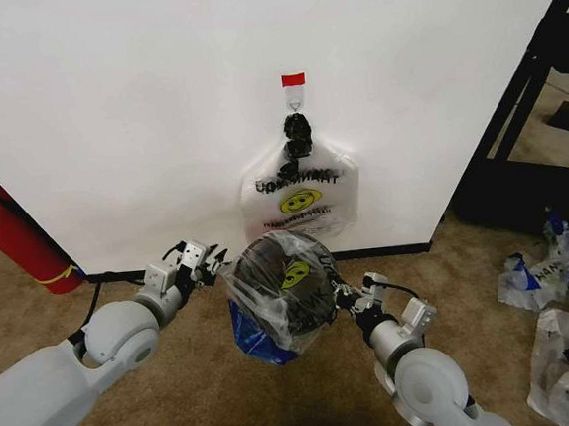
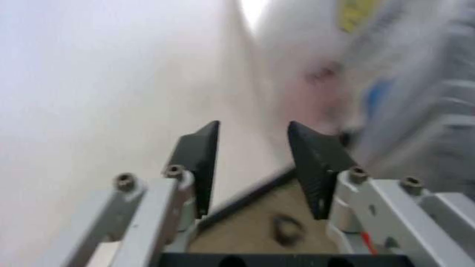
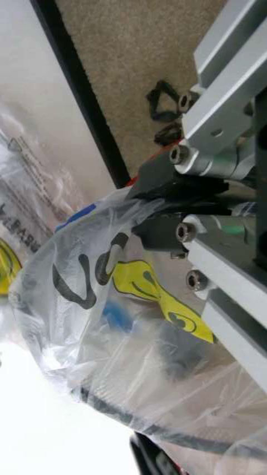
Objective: Pick up the garbage bag from the wall and place it over the trash bin.
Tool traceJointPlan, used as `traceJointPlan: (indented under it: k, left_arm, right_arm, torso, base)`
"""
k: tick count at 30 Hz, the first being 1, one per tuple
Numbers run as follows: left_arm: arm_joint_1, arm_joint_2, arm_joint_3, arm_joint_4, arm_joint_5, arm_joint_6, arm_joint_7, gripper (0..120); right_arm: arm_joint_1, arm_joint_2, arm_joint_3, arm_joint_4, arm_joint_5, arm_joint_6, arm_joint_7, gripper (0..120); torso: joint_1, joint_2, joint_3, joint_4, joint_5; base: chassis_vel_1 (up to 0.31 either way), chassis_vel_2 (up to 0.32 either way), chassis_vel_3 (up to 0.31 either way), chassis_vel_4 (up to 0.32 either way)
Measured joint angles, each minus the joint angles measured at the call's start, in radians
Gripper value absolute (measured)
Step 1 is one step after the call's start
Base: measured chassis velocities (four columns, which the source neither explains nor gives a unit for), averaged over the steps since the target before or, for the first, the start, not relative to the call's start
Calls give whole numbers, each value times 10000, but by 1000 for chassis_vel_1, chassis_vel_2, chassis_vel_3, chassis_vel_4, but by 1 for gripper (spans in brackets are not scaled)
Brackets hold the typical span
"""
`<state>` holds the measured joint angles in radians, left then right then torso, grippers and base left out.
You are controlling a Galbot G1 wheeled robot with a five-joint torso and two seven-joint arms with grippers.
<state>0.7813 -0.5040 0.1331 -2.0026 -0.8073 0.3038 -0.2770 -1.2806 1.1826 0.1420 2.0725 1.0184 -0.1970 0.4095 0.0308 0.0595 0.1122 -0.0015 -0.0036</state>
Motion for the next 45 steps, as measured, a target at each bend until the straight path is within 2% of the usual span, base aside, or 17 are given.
traceJointPlan:
  k: [4,6,7,10,13,14,16,17,21,23,28,32,35,39,42,45]
  left_arm:
    - [207,-91,-275,-145,710,-218,-689,54]
    - [297,-397,-454,-297,851,-568,-1107,67]
    - [297,-397,-454,-297,851,-568,-1107,67]
    - [1008,-1033,-885,-511,-99,-951,-1469,77]
    - [2240,-1732,-1699,-822,-1219,-1203,-1515,90]
    - [2240,-1732,-1699,-822,-1219,-1203,-1515,90]
    - [3243,-2113,-2342,-1174,-2008,-1264,-1372,98]
    - [3868,-2329,-2657,-1399,-2409,-1270,-1284,99]
    - [4834,-2704,-3108,-1777,-3530,-1338,-1231,100]
    - [5162,-2927,-3221,-1950,-4282,-1317,-1260,100]
    - [5293,-3411,-3240,-2232,-5892,-1051,-1480,98]
    - [5282,-3527,-2929,-2329,-6191,-1028,-1369,97]
    - [5152,-3625,-2279,-2219,-5969,-1006,-1214,96]
    - [5010,-3733,-2038,-2137,-5949,-862,-1195,93]
    - [4838,-3864,-1707,-1989,-5780,-761,-1101,76]
    - [4825,-3874,-1648,-1963,-5719,-761,-1055,68]
  right_arm:
    - [-3,158,163,-141,0,19,118,1]
    - [-275,403,646,-143,53,75,284,1]
    - [-275,403,646,-143,53,75,284,1]
    - [-510,821,1320,16,533,101,660,1]
    - [-614,1075,1682,88,959,49,887,1]
    - [-614,1075,1682,88,959,49,887,1]
    - [-674,1204,1887,103,1159,2,988,1]
    - [-700,1284,2021,102,1244,-12,1014,1]
    - [-699,1410,2290,13,1352,-16,1024,1]
    - [-677,1435,2413,-26,1411,-16,1037,1]
    - [-703,1427,2454,-31,1225,-15,975,1]
    - [-743,1440,2405,-31,1136,-17,956,1]
    - [-778,1494,2383,64,1070,-57,957,1]
    - [-833,1476,2361,90,913,-99,955,1]
    - [-968,1419,2382,171,814,-128,956,1]
    - [-996,1394,2424,211,803,-151,956,1]
  torso:
    - [0,-1,0,4,-1]
    - [0,0,0,-4,-1]
    - [0,0,0,-4,-1]
    - [0,0,0,-6,-1]
    - [0,0,0,1,-1]
    - [0,0,0,1,-1]
    - [0,0,-1,-4,1]
    - [0,0,0,7,1]
    - [-1,0,-1,4,6]
    - [-1,0,-1,1,-4]
    - [0,0,-1,-2,0]
    - [0,0,-1,-3,1]
    - [0,0,0,-1,0]
    - [0,0,0,-1,0]
    - [0,0,0,-3,0]
    - [0,0,0,0,0]
  base:
    - [0,0,0,0]
    - [0,0,0,0]
    - [0,0,0,0]
    - [0,0,0,0]
    - [0,0,0,0]
    - [0,0,0,0]
    - [0,0,0,0]
    - [0,0,0,0]
    - [0,0,0,0]
    - [0,0,0,0]
    - [0,0,0,0]
    - [0,0,0,0]
    - [0,0,0,0]
    - [0,0,0,0]
    - [0,0,0,0]
    - [0,0,0,0]
